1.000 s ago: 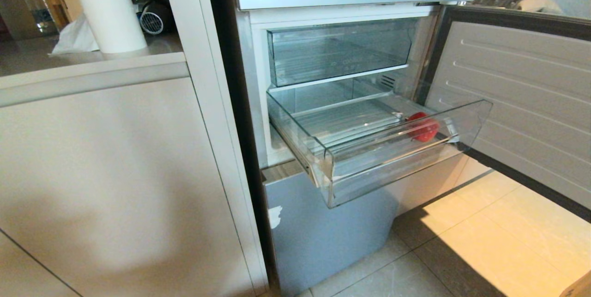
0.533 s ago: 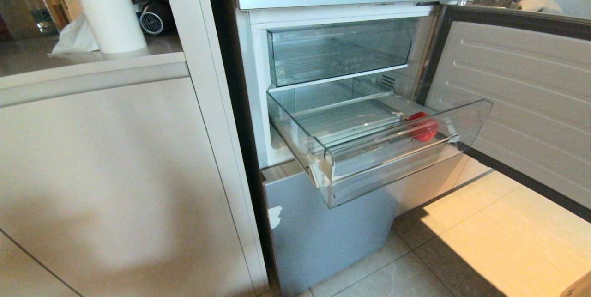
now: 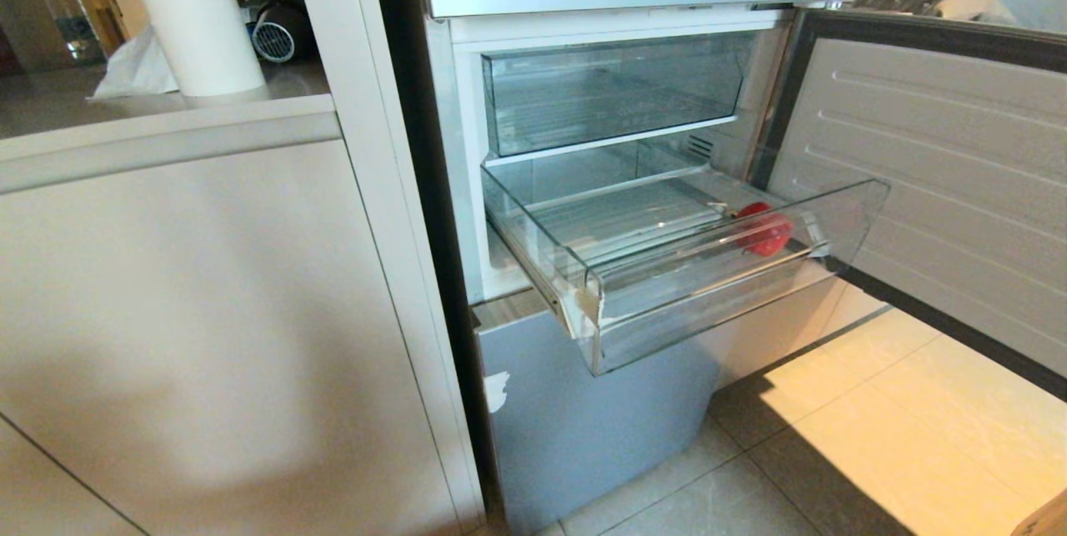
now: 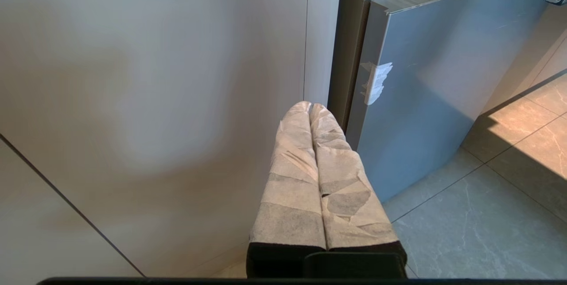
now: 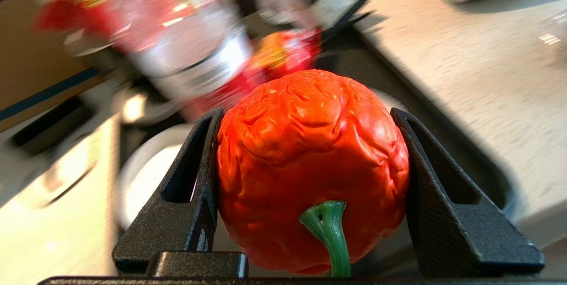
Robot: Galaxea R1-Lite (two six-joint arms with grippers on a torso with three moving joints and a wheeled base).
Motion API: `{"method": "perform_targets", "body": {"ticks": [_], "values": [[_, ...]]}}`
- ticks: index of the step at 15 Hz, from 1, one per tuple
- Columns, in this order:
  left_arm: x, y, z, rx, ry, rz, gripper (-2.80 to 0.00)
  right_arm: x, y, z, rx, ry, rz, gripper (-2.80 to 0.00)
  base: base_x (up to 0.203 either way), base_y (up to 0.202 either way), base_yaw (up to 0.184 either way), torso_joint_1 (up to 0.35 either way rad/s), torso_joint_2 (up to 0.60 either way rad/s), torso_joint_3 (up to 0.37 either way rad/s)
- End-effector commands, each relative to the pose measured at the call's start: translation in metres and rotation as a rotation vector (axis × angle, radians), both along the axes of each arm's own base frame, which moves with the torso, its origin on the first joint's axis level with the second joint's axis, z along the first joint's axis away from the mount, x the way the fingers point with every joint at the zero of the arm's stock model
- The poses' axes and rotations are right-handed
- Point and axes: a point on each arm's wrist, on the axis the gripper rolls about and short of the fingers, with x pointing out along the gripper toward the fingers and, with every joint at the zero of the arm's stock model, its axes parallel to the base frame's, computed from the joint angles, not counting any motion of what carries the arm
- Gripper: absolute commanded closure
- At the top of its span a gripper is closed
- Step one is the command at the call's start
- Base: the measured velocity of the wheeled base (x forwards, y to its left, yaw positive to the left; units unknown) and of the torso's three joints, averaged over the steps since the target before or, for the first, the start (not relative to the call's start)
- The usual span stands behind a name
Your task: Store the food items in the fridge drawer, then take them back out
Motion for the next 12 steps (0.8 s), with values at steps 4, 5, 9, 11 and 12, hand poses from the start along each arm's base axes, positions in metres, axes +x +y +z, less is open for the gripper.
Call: {"method": "perform_targets", "body": {"ticks": [4, 5, 9, 11, 12], "values": [[0.000, 0.000, 0.000, 0.000, 0.001, 0.000, 0.00, -0.017, -0.039, -0.038, 0.068, -0.044, 0.025, 0.00, 0.000, 0.000, 0.000, 0.000, 0.00, 0.000], [0.000, 0.000, 0.000, 0.000, 0.001, 0.000, 0.00, -0.017, -0.042, -0.041, 0.074, -0.053, 0.036, 0.00, 0.000, 0.000, 0.000, 0.000, 0.00, 0.000], [0.000, 0.000, 0.000, 0.000, 0.001, 0.000, 0.00, -0.011, -0.061, -0.044, 0.057, -0.099, 0.046, 0.00, 0.000, 0.000, 0.000, 0.000, 0.00, 0.000], [0.000, 0.000, 0.000, 0.000, 0.001, 0.000, 0.00, -0.010, -0.068, -0.046, 0.055, -0.102, 0.047, 0.00, 0.000, 0.000, 0.000, 0.000, 0.00, 0.000], [0.000, 0.000, 0.000, 0.000, 0.001, 0.000, 0.00, -0.010, -0.068, -0.046, 0.054, -0.101, 0.047, 0.00, 0.000, 0.000, 0.000, 0.000, 0.00, 0.000]]}}
